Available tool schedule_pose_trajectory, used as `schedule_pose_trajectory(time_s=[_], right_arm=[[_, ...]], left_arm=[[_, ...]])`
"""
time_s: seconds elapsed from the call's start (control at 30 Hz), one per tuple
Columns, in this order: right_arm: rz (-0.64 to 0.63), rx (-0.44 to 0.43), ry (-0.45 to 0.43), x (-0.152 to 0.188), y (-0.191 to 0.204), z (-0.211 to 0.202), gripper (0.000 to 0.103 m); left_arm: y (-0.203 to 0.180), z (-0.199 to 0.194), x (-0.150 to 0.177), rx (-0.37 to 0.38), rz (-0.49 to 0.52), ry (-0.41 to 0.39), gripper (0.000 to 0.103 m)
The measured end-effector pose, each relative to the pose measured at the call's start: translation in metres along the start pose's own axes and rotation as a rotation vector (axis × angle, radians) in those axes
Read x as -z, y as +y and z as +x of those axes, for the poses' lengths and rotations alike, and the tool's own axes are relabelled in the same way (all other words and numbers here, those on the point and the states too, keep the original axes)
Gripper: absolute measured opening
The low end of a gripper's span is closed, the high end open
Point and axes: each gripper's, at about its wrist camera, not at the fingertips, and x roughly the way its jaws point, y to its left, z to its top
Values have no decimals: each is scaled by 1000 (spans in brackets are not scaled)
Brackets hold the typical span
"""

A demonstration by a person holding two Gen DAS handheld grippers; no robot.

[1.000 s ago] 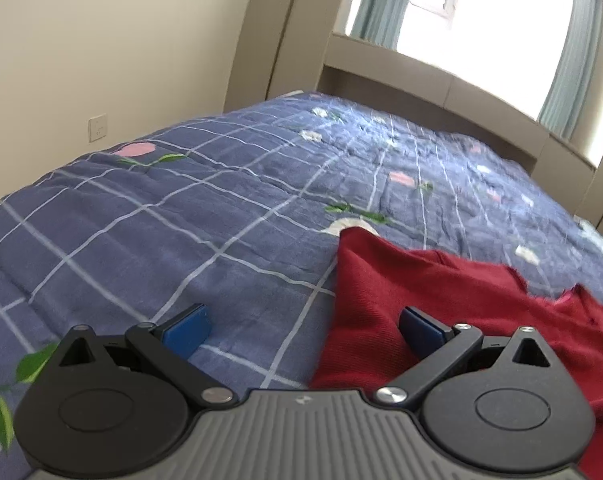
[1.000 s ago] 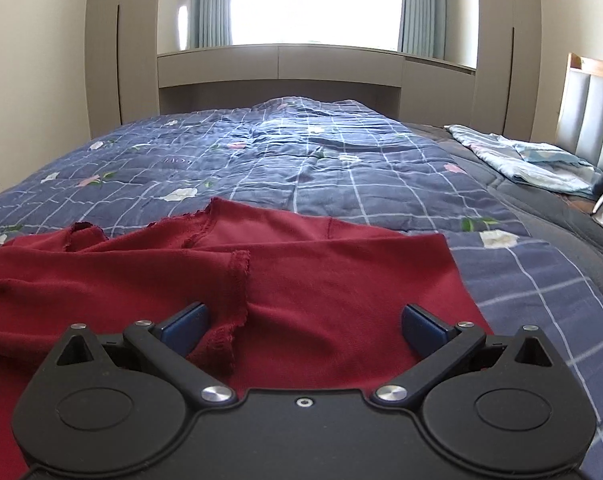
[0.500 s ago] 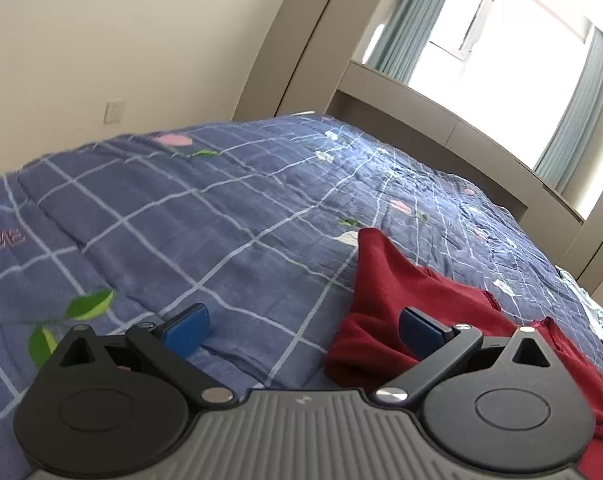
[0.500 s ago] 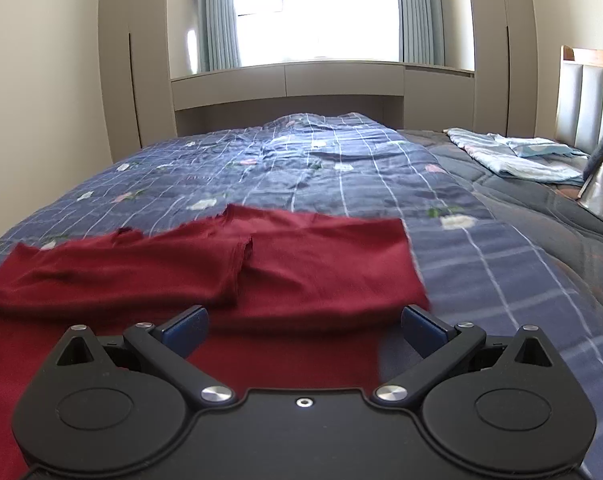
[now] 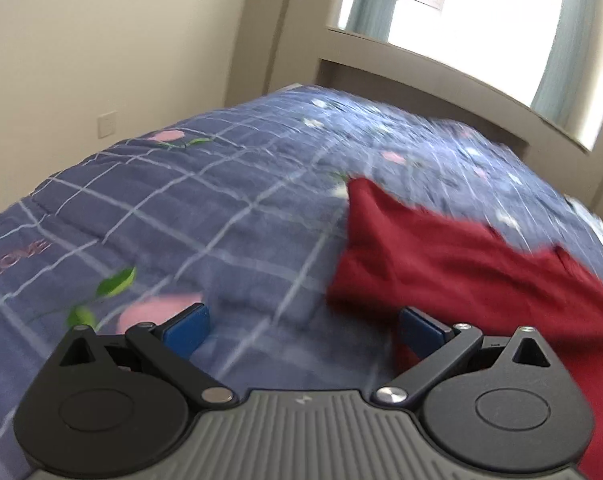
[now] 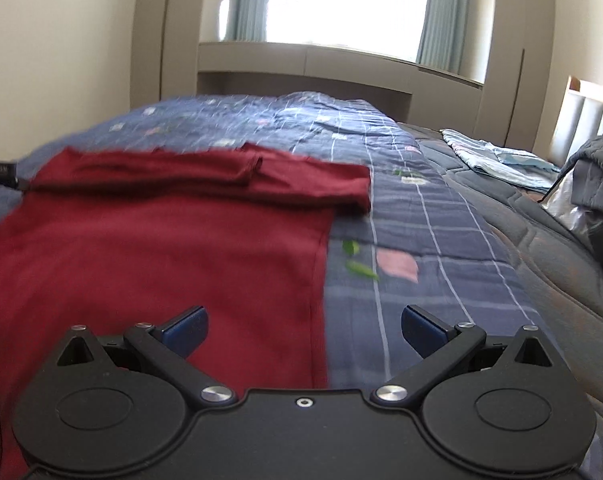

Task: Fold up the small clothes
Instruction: 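Move both tools to the sweater's hem edge, one at each corner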

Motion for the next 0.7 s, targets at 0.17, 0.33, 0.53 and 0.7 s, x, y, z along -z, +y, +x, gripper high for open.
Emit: schedule_pose_trajectory(time_s=[0.17, 0.33, 0.53, 0.7], right_arm=[[25, -2, 20, 28, -9, -30, 102], [9, 17, -12, 50, -10, -63, 102], [-159, -21, -121, 63, 11, -99, 102], [-309, -72, -159, 67, 32, -108, 102]], left_arm=[[-5, -42, 38, -38, 152, 30, 103], [-3, -91, 60, -4, 146, 42, 103], [-7, -146, 85, 99, 115, 50, 103], [-33, -172, 109, 129, 265, 54, 103]])
